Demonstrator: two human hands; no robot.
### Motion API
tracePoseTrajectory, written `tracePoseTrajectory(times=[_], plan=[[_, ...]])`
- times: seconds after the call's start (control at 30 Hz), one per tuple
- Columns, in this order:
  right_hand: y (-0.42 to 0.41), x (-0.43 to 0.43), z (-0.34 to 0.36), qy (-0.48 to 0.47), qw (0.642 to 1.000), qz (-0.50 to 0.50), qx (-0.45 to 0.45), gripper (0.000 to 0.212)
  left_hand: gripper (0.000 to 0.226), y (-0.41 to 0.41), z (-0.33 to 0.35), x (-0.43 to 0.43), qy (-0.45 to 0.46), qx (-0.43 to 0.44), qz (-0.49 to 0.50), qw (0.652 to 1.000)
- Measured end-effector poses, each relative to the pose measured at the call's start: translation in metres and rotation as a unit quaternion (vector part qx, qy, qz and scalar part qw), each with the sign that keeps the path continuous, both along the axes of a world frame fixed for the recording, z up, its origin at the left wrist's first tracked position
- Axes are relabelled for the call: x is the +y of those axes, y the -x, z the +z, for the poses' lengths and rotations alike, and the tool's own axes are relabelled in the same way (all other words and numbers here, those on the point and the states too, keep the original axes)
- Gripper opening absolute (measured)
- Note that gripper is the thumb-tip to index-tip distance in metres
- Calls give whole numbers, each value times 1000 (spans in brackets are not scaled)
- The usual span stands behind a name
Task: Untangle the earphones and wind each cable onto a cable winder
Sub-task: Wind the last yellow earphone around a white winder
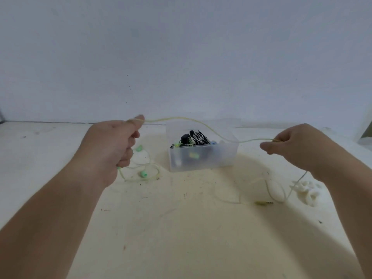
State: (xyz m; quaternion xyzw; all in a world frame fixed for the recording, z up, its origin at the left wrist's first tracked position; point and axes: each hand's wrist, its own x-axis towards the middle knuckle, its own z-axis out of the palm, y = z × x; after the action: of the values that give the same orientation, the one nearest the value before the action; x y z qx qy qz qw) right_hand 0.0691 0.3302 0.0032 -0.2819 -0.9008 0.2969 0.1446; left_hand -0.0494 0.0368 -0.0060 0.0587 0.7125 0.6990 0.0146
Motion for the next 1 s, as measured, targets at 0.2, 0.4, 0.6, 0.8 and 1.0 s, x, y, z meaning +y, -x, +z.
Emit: tracePoseTrajectory(times=[0.2,0.4,0.6,0.8,1.0], plan=[[2,3,-5,28,998,48,4,15,13,-13,-5,2,197,71,-265,941],[-3,1,-2,15,989,142,-22,64,24,-25,-15,15,315,109,-345,877],[-5,-35,5,130,958,227,120,49,58,-36,-28,33,294,121,-308,896],[-3,-80,-13,156,924,348,-24,32,88,-46,-33,44,319,228,-282,876],[-1,-69,-7,267,912,307,45,34,49,-45,-34,46,268,233,-253,900]])
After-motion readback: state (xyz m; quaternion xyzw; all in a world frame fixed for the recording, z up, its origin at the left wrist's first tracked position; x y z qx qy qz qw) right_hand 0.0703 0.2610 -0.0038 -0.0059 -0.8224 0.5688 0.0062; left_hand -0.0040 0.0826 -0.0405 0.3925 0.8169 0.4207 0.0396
